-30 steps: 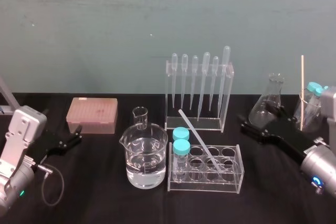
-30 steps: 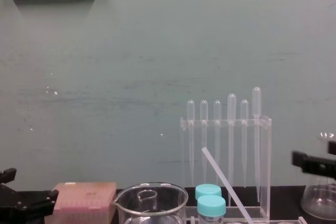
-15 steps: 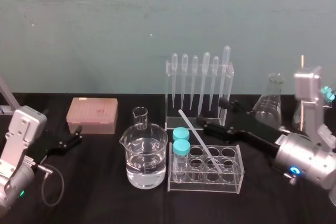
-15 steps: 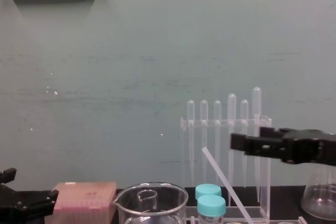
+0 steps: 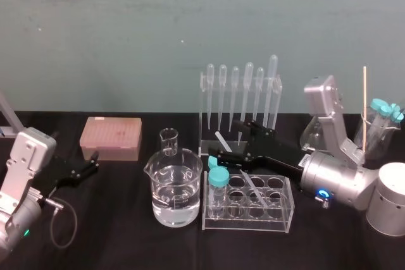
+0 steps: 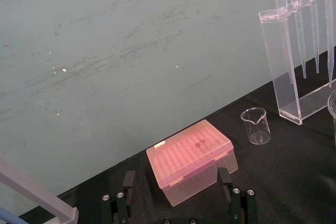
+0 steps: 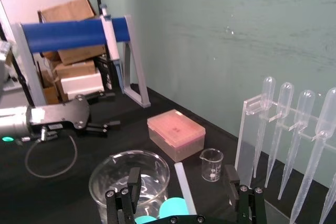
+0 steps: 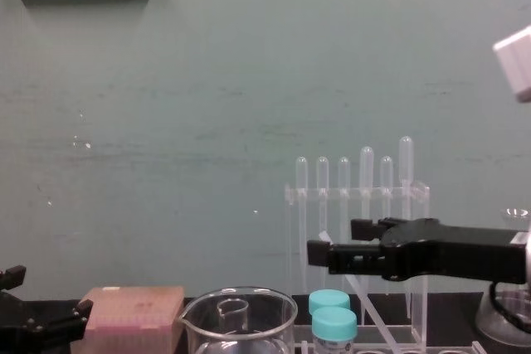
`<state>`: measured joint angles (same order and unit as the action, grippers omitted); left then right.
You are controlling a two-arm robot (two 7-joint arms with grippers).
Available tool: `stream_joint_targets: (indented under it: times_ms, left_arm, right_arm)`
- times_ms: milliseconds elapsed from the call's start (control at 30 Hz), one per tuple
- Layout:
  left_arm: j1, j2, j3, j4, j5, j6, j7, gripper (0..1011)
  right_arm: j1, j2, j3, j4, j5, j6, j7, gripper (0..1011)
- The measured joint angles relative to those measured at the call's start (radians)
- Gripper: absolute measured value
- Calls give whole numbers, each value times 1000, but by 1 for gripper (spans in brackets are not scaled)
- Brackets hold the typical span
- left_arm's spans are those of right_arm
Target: Pick up the stirring rod with one hand, then place it down.
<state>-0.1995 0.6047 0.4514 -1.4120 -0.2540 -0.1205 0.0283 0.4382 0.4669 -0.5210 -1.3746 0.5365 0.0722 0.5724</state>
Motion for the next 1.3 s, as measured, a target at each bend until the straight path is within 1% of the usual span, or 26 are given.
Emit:
stream_joint_targets:
  times_ms: [167,367,600,900,1000,1300]
  left_arm:
    - [0,0,0,0,0,0,0,1000]
    - [0,0,0,0,0,0,0,1000]
    - [0,0,0,0,0,0,0,1000]
    - [0,0,0,0,0,0,0,1000]
    - [0,0,0,0,0,0,0,1000]
    - [0,0,0,0,0,0,0,1000]
  right_arm:
    - [32,-26,-18,56,-31,-12,8,1000]
    - [53,-50,-21,108,-48,-20,14,1000]
    - [69,-72,-19,152,-58,-28,24,1000]
    - [81,-87,-17,183,-66,-33,35,1000]
    - [83,-89,-16,187,-68,-41,39,1000]
    - [83,-88,-16,186,-68,-39,39,995]
